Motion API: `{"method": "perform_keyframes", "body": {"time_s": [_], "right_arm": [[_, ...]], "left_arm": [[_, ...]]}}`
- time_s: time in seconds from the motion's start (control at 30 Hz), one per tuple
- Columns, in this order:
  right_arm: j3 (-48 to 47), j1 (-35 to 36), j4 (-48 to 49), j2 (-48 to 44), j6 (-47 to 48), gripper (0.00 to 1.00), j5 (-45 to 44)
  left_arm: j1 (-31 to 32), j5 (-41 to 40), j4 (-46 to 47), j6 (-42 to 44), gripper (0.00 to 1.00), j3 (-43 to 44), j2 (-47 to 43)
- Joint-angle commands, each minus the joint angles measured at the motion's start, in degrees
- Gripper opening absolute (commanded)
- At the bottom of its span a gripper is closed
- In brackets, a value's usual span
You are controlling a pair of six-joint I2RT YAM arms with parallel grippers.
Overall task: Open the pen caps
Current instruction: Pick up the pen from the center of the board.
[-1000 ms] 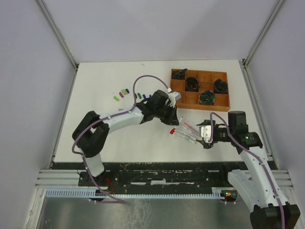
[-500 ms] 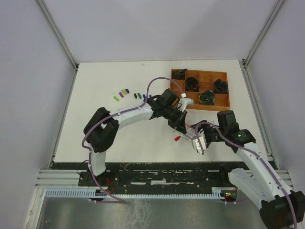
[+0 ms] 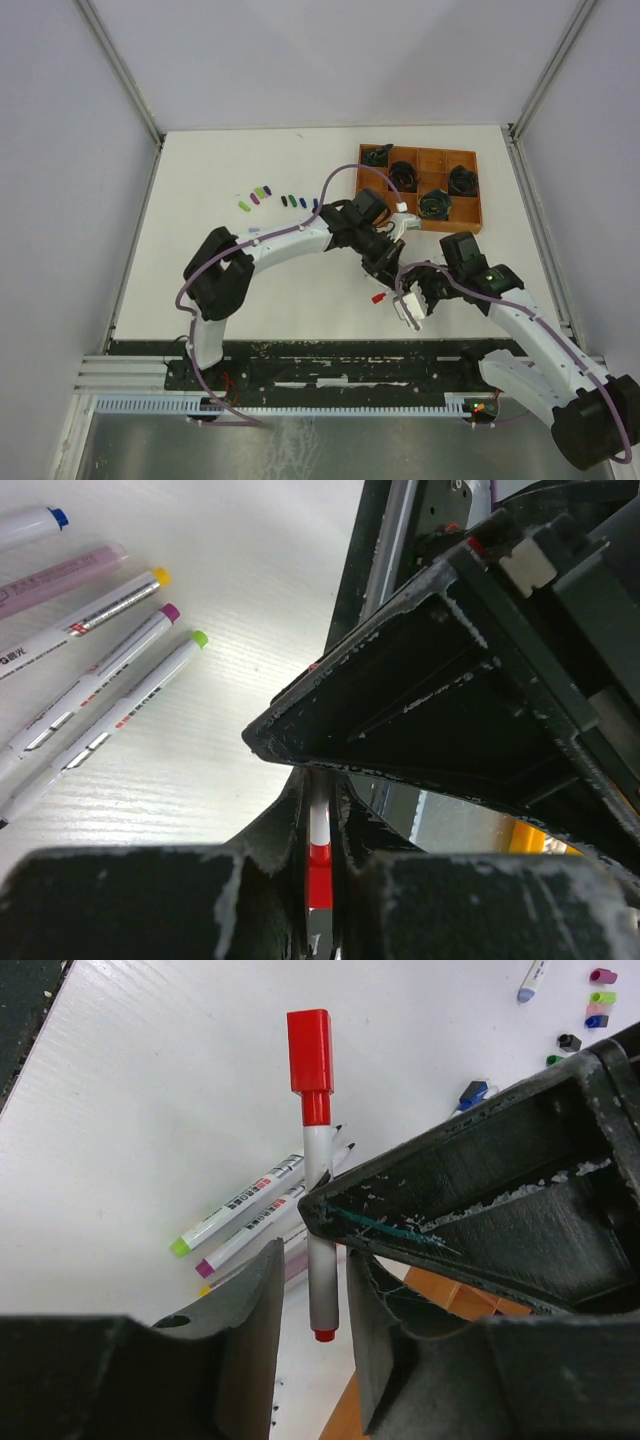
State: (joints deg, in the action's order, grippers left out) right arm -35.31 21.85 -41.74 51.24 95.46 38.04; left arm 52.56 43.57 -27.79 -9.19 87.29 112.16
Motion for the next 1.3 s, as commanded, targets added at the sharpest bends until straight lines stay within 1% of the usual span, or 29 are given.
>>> {"method": "perform_keyframes", "body": {"time_s": [0.0,0.07,0.13,0.17,0.2,0.23,0.27,0.3,0.33,0.37,0.4,0.43,0.5,0.6,0.7,0.73,0.8,0.83,0.93,1.03,1.1,1.17,1.27], "right_arm": [[0.17,1.15,0.43,0.08,0.31,0.35,-1.12],[0.16,1.44,0.06,-0.15,0.34,0.27,-0.85],[0.08,1.51,-0.76,-0.54,0.82,0.14,-0.06],[-0.05,1.53,-1.45,-0.80,1.19,0.08,0.40],[-0.17,1.53,-2.08,-1.12,1.60,0.03,0.83],[-0.27,1.51,-2.73,-1.59,1.81,0.02,1.03],[-0.36,1.53,-3.20,-2.11,1.75,0.02,1.06],[-0.44,1.53,-3.53,-2.61,1.53,0.02,1.00],[-0.60,1.53,-3.69,-3.04,1.01,0.02,0.86],[-0.82,1.43,-3.87,-3.46,0.11,0.02,0.67],[-1.12,1.37,-3.99,-3.85,-0.81,0.02,0.59],[-1.58,1.16,-4.34,-4.25,-1.91,0.02,0.66],[-2.68,0.64,-4.57,-5.04,-4.91,0.02,1.53],[-4.32,-0.78,-4.44,-6.28,-10.85,0.02,3.61],[-6.36,-2.33,-3.15,-6.86,-19.75,0.02,5.91],[-7.07,-2.82,-2.66,-6.86,-22.91,0.02,6.50],[-8.31,-3.82,-0.97,-6.86,-29.76,0.02,7.02],[-8.89,-4.28,0.19,-6.94,-34.77,0.02,7.12],[-10.19,-5.42,4.10,-7.11,-45.60,0.02,6.84],[-10.90,-6.39,8.15,-7.30,-55.35,0.02,5.74],[-11.24,-6.95,9.69,-7.15,-59.37,0.02,5.34],[-11.48,-7.44,10.82,-6.70,-62.54,0.02,4.97],[-12.00,-7.76,11.18,-5.49,-65.00,0.02,4.91]], "left_arm": [[0.57,2.61,-0.87,2.95,0.03,3.03,1.28],[0.55,2.34,-0.87,2.72,0.03,3.60,1.39],[0.52,0.91,-0.38,2.13,0.03,3.83,0.96],[0.53,-0.22,0.66,1.40,0.06,3.44,0.35],[0.45,-1.19,2.43,0.36,0.13,2.44,-0.67],[0.40,-2.72,4.89,-0.82,0.22,0.34,-2.16],[0.39,-3.87,8.25,-2.36,0.33,-2.22,-4.19],[0.25,-4.84,12.63,-4.18,0.46,-5.33,-7.03],[0.07,-5.73,17.67,-7.00,0.55,-8.88,-10.05],[-0.36,-7.01,22.92,-9.19,0.60,-12.80,-13.42],[-0.87,-8.99,29.62,-11.31,0.63,-16.79,-16.78],[-1.43,-11.49,34.27,-13.40,0.67,-20.57,-21.73],[-2.55,-16.28,42.90,-17.21,0.71,-27.86,-28.28],[-3.72,-21.92,52.46,-21.47,0.72,-36.53,-35.51],[-3.95,-28.81,64.12,-26.86,0.73,-45.45,-40.67],[-4.03,-32.33,67.18,-29.79,0.78,-48.16,-42.33],[-4.28,-38.28,71.07,-34.75,0.97,-53.01,-45.33],[-4.30,-40.37,73.31,-36.07,1.00,-55.16,-46.59],[-4.48,-44.01,79.13,-40.88,0.99,-59.81,-48.64],[-4.51,-43.92,86.75,-46.37,0.99,-63.18,-47.70],[-4.33,-43.47,93.12,-49.74,0.99,-65.00,-45.68],[-3.77,-44.41,97.96,-51.18,0.99,-66.16,-43.87],[-1.55,-48.72,99.36,-51.05,1.00,-66.11,-41.75]]}}
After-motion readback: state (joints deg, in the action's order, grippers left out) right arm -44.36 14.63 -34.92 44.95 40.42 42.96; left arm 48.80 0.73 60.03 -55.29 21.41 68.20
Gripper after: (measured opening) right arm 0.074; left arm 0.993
